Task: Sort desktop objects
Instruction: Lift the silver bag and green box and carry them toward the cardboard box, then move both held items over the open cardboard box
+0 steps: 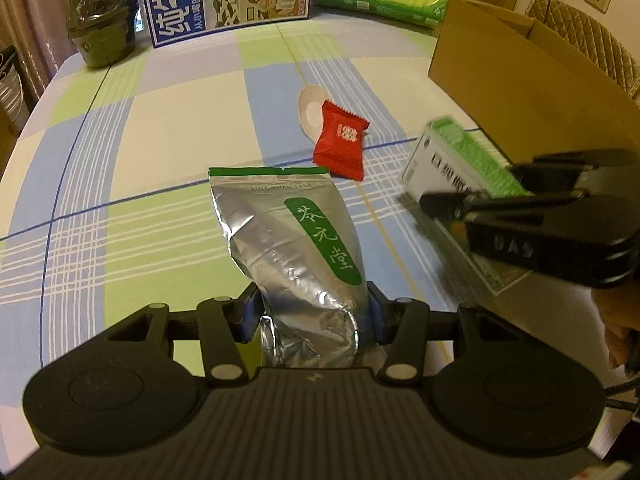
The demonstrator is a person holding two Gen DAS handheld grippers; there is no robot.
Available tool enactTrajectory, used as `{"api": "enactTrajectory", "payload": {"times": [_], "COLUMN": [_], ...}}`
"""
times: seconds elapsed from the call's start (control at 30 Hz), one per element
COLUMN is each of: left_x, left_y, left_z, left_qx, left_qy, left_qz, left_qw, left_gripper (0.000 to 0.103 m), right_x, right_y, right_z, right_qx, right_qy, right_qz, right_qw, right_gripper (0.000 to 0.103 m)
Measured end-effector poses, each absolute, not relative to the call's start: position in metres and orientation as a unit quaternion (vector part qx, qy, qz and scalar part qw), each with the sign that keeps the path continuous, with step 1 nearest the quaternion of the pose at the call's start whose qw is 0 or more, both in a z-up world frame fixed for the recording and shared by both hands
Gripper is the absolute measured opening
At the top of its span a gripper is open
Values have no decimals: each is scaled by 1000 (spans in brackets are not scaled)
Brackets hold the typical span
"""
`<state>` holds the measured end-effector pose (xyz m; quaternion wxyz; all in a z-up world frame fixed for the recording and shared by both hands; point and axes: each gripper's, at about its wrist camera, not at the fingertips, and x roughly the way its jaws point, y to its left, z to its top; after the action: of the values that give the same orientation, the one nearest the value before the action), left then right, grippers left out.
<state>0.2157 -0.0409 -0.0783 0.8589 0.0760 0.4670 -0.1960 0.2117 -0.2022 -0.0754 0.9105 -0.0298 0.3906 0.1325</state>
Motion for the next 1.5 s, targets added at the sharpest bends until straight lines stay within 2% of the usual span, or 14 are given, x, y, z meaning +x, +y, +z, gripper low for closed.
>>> {"api": "enactTrajectory", "payload": {"times": [0.63,1.5], "left_x": [178,85], "left_y": [-58,-133], "left_z": [-50,56], "left_qx": [85,59], "left_qy": [447,400], "left_qz": [-206,-255], "left_qw": [867,878], "left_gripper": [46,46], "right_x": [164,55], "right_y": [-230,-322], "right_z": [-47,78], "right_qx": [-3,21], "right_qy": [377,300], "right_qz": [111,48], "right_qw": [920,953], "right_gripper": [28,28]}}
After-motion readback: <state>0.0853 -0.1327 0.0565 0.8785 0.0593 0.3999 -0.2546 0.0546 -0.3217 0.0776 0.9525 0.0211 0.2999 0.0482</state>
